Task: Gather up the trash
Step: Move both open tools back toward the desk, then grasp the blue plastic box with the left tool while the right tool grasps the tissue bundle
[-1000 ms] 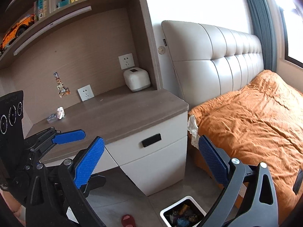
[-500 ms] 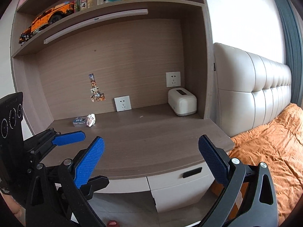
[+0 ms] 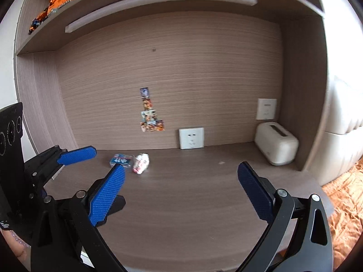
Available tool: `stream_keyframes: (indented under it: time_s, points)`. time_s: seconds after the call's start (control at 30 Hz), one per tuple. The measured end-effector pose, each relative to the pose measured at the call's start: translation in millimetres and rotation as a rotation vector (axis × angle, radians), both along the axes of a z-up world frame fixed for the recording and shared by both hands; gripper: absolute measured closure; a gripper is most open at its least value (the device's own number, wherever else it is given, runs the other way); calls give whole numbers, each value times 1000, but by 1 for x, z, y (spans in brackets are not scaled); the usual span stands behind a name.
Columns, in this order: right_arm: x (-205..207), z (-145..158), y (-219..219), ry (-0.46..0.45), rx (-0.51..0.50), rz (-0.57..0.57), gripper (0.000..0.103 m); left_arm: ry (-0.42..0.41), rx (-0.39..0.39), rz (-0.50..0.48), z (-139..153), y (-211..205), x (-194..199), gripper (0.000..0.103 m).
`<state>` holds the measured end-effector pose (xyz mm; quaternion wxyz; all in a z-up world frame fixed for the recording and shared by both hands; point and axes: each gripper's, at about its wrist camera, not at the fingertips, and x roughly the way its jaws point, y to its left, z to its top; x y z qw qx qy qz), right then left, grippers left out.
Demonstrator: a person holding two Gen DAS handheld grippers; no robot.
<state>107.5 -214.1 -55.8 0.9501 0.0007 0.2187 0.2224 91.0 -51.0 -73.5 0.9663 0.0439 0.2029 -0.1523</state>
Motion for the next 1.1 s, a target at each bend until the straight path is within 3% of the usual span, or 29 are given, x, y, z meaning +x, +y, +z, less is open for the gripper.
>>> stream_keyframes:
  time_s: [0.4,0.87,1.1]
  points:
    - [80,-31,111,72,1,117,4,57,48,151,-28,113,56,5]
    - [136,-81,168,169,-47,89,4,134,89,111,-87,175,121,5]
    - [163,-112,185,225,-75,51,4,222,12,98,-116,200,153,5]
